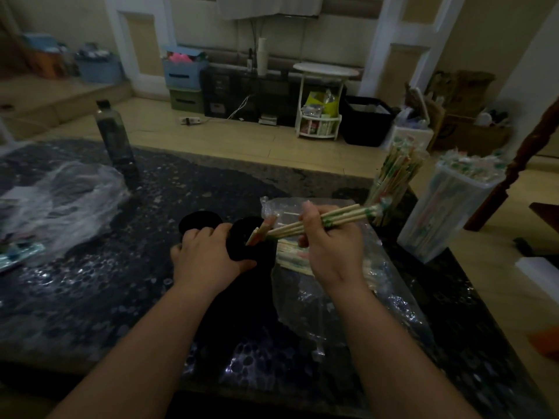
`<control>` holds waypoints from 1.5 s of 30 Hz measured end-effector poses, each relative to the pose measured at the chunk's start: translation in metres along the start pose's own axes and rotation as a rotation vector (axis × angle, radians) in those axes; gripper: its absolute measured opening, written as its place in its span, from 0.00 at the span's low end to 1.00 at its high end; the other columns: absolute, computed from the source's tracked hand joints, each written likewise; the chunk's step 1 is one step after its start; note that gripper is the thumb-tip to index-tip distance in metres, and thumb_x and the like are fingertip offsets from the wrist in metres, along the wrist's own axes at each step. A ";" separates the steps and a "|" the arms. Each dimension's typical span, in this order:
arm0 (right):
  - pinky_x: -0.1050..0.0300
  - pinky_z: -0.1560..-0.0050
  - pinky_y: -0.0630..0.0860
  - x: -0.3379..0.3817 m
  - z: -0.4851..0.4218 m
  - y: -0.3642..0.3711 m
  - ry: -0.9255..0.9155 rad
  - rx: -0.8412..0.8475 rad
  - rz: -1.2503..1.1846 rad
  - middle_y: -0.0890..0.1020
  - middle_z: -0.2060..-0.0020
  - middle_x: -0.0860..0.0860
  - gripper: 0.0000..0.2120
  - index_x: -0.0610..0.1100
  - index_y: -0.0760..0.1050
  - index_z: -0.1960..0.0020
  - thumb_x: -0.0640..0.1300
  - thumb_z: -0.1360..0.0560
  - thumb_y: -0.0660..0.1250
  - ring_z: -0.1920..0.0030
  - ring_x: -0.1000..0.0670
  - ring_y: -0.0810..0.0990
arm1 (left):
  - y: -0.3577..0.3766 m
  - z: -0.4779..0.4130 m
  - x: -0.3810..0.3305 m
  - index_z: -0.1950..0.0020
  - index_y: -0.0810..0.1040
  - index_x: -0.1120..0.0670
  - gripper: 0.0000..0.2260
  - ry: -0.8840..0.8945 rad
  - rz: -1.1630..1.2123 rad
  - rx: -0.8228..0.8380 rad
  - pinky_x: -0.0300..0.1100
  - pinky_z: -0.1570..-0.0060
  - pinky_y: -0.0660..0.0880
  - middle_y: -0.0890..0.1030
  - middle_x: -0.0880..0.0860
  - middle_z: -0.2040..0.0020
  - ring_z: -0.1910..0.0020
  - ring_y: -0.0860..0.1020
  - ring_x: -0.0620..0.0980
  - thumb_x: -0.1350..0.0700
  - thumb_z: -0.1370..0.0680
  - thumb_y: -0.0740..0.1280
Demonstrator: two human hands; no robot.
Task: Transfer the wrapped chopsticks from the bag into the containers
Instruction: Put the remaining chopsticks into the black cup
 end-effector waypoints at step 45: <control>0.57 0.65 0.72 -0.096 0.026 -0.025 0.571 0.816 1.027 0.80 0.64 0.42 0.11 0.39 0.75 0.63 0.38 0.24 0.60 0.68 0.46 0.76 | 0.002 0.001 0.000 0.27 0.62 0.42 0.38 -0.006 -0.014 0.001 0.57 0.38 0.66 0.71 0.50 0.33 0.31 0.64 0.56 0.29 0.33 0.67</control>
Point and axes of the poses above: each hand's wrist, its own z-axis away from the middle knuckle, its own y-axis out of the palm, x = y × z, the point moved 7 cm from there along -z, towards the middle knuckle
